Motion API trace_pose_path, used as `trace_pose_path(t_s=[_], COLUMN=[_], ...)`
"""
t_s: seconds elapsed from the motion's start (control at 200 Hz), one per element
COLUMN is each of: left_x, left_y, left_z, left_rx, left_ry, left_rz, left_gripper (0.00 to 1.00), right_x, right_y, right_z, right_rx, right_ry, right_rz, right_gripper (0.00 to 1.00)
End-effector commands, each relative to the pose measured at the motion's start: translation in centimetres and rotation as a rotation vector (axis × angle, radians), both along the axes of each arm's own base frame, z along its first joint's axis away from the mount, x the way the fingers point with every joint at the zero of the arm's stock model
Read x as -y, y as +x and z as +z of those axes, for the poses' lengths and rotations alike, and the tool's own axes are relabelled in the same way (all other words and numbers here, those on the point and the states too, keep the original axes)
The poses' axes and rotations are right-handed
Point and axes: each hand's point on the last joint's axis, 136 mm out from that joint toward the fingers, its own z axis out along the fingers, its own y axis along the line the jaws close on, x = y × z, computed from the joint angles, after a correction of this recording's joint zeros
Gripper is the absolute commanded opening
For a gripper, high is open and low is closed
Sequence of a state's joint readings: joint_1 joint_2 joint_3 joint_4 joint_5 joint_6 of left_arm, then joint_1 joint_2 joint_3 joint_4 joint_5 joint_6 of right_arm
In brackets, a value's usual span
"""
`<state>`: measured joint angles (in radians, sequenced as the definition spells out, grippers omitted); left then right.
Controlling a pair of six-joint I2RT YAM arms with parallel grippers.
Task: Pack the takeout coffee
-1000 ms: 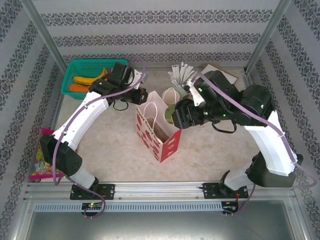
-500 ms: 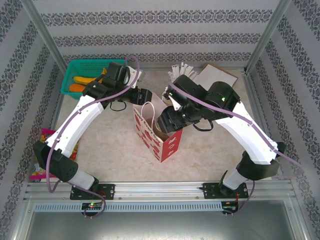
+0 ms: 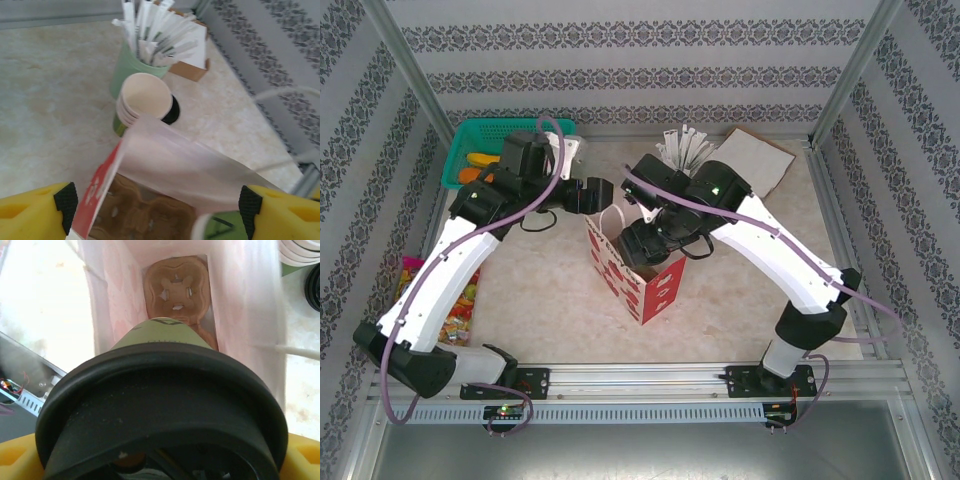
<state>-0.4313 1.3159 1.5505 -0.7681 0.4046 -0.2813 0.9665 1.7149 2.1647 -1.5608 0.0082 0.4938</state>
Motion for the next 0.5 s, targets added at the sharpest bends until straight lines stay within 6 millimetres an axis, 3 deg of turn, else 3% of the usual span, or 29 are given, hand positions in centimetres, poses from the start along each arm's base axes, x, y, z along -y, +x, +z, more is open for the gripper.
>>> trace_pose_path(t_s=[0.0, 0.085, 0.165, 0.355, 0.495], left_x=[1.7, 1.1, 1.0, 1.9, 3.1], left_y=[-2.1, -2.4, -2.5, -2.2, -2.6], left_z=[-0.4, -1.4, -1.9, -0.1, -0.2], left_rx=[-0.076, -0.088, -0.104, -0.068, -0.065], left_ry=[-0.088, -0.047, -0.037, -0.109, -0.147], left_rz=[-0.088, -0.081, -0.079, -0.099, -0.176], left_gripper=[0.83, 0.81, 0.85, 0.91, 0.91], right_x=[-0.9, -0.9, -1.0, -0.9, -1.9], right_y=[0.1, 0.3, 0.2, -0.1, -0.3], right_z=[0.7, 0.4, 0.3, 0.3, 0.4], right_rx=[0.012, 0.011, 0.002, -0.005, -0.022], right_ry=[0.029, 0.016, 0.019, 0.034, 0.077], right_rz=[0.025, 0.026, 0.032, 0.041, 0.055], right_gripper=[0.70, 0.70, 0.70, 0.70, 0.70])
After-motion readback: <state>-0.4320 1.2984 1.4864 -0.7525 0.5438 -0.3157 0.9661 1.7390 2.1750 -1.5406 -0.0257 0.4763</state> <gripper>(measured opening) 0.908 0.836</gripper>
